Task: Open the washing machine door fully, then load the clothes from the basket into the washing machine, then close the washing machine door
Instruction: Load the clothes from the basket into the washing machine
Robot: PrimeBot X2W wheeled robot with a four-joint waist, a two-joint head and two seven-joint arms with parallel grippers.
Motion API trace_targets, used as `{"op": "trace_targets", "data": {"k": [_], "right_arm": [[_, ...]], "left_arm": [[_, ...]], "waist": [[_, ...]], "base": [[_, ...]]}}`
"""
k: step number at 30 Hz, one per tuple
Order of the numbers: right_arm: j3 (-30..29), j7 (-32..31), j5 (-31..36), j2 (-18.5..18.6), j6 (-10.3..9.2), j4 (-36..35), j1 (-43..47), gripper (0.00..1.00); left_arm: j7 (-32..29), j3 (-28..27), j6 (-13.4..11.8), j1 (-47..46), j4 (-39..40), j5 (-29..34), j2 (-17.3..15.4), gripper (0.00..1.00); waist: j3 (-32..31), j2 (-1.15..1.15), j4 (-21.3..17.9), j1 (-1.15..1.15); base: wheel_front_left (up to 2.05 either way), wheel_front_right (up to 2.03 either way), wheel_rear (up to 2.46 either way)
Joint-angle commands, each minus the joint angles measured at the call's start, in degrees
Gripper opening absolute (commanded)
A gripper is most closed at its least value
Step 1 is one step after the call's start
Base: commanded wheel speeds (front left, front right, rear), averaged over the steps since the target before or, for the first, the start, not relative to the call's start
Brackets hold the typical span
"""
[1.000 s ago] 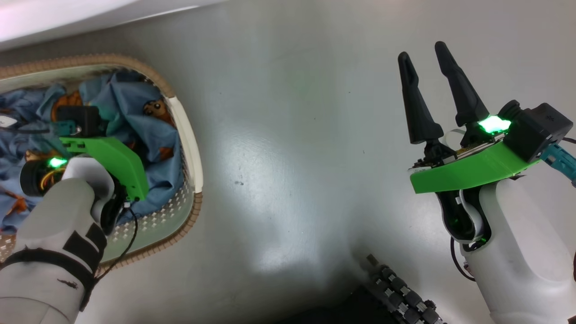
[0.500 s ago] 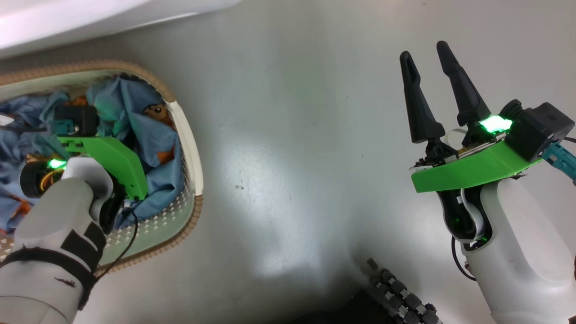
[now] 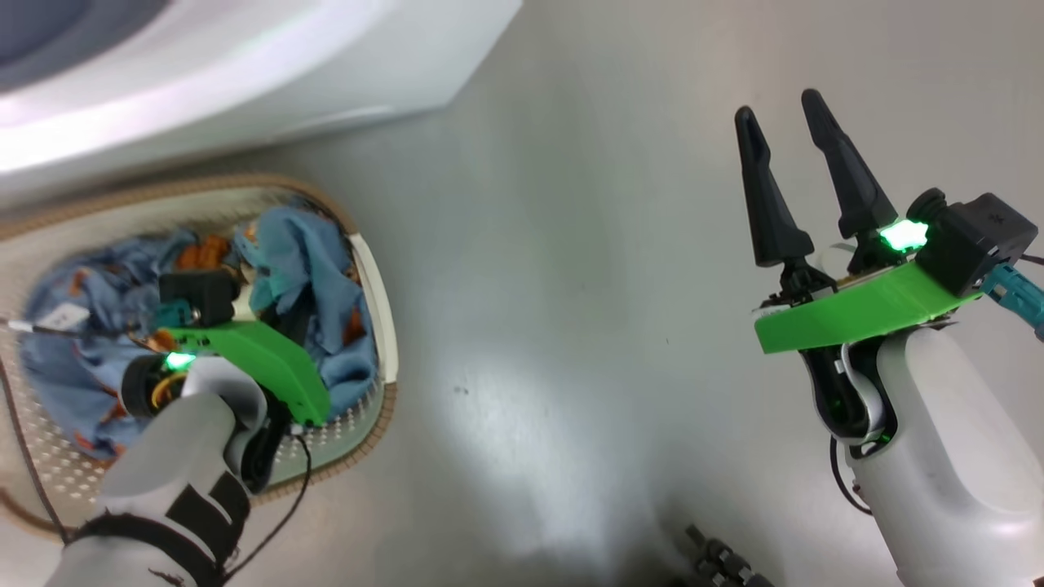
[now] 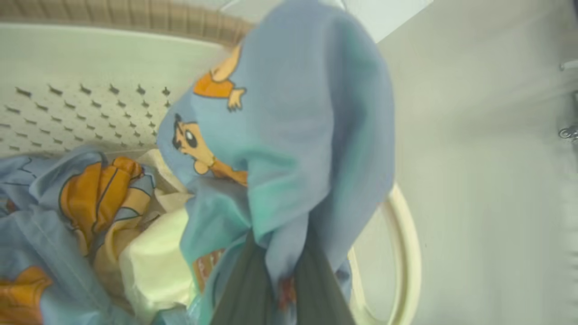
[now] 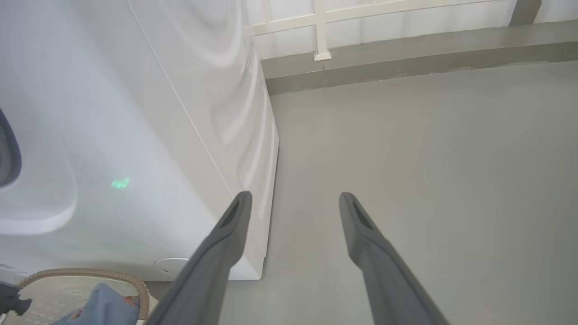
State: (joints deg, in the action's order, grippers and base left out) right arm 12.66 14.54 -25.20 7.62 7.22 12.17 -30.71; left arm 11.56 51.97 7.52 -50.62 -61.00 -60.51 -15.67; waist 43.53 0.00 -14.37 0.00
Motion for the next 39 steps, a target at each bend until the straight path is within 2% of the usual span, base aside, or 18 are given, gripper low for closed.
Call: {"op": "trace_targets", "data": {"k": [1, 8, 13, 16, 26, 36, 39], "right_arm": [[0.58, 0.46, -0.55, 0.57, 0.26, -0.70, 3.21, 1.00], [0.67, 0.46, -1.26, 1.05, 0.26, 0.63, 5.51, 1.00], [0.81, 0.46, -1.69, 1.41, 0.26, 1.54, 6.93, 1.00], [0.91, 0.46, -2.12, 1.84, 0.26, 2.36, 8.50, 1.00], [0.69, 0.46, -2.89, 2.61, 0.26, 3.76, 12.26, 1.00], [0.92, 0.46, -3.59, 3.47, 0.26, 5.01, 16.17, 1.00], [1.23, 0.46, -3.90, 3.69, 0.26, 5.41, 17.25, 1.00]], "left_arm": [[1.21, -0.40, -0.03, 2.03, 1.58, -0.76, -1.61, 0.00], [3.14, 0.41, -0.03, 5.71, 5.30, -3.07, -2.45, 0.00], [3.39, -1.05, -0.03, 8.17, 7.39, -3.60, -2.92, 0.00], [3.41, -4.94, -0.03, 11.47, 10.69, -2.38, -3.25, 0.00], [3.43, -14.22, -0.03, 19.53, 19.67, 3.12, -2.22, 0.00], [3.43, -20.71, -0.06, 25.45, 29.25, 7.92, -2.04, 0.00], [3.43, -22.20, -1.01, 27.07, 31.65, 10.20, -2.61, 0.00]], "waist": [[-5.03, 0.00, 1.67, 0.00], [-12.72, 0.00, 3.17, 0.00], [-17.63, 0.00, 4.18, 0.00], [-22.17, 0.00, 5.24, 0.00], [-29.67, 0.00, 8.26, 0.00], [-36.41, 0.00, 11.66, 0.00], [-38.36, 0.00, 12.25, 0.00]], "base": [[0.00, 0.00, 0.00], [0.00, 0.00, 0.00], [0.00, 0.00, 0.00], [0.00, 0.00, 0.00], [0.00, 0.00, 0.00], [0.00, 0.00, 0.00], [0.00, 0.00, 0.00]]}}
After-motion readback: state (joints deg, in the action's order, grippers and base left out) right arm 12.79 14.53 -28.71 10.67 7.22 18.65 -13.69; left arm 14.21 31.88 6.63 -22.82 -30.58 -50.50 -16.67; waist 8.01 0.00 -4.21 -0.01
